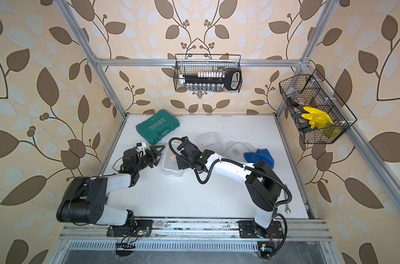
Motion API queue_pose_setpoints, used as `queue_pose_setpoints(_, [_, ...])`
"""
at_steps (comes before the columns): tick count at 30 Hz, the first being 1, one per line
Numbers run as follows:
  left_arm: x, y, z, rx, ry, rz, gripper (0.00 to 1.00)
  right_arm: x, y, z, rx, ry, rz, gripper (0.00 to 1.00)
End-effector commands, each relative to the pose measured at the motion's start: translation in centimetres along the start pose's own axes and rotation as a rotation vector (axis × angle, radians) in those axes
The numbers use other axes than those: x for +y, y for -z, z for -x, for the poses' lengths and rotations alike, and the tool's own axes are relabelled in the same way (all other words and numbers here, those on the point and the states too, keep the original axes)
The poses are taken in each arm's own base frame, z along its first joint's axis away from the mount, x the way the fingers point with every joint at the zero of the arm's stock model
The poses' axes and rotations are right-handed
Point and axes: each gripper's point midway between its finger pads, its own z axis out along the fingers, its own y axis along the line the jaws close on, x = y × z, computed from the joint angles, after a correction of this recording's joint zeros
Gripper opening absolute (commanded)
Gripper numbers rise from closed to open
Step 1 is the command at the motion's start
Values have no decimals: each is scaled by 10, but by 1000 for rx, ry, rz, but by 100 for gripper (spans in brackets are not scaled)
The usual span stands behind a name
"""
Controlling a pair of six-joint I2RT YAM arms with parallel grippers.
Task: Wipe the insides of the lunch boxes
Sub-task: Open the fastener of the lunch box, then open the lid of the lunch box.
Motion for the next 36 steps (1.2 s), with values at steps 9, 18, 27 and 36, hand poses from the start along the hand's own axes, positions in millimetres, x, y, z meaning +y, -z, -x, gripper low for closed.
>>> queue_pose_setpoints(9, [-78,16,2,7,-140,-85,74,-14,32,0,-67,-9,-16,76])
queue_pose_setpoints(18, [-72,-10,-17,61,-132,-48,73,-49,77,-4,-118,-46,-73,78])
queue_pose_setpoints(27, [23,31,13,-65,24,180,79,-28,57,-24,-67,37,-65,78])
queue_pose_setpoints(36, [46,13,9,-6,66,155,80,-38,21,-38,-34,-163,102,81])
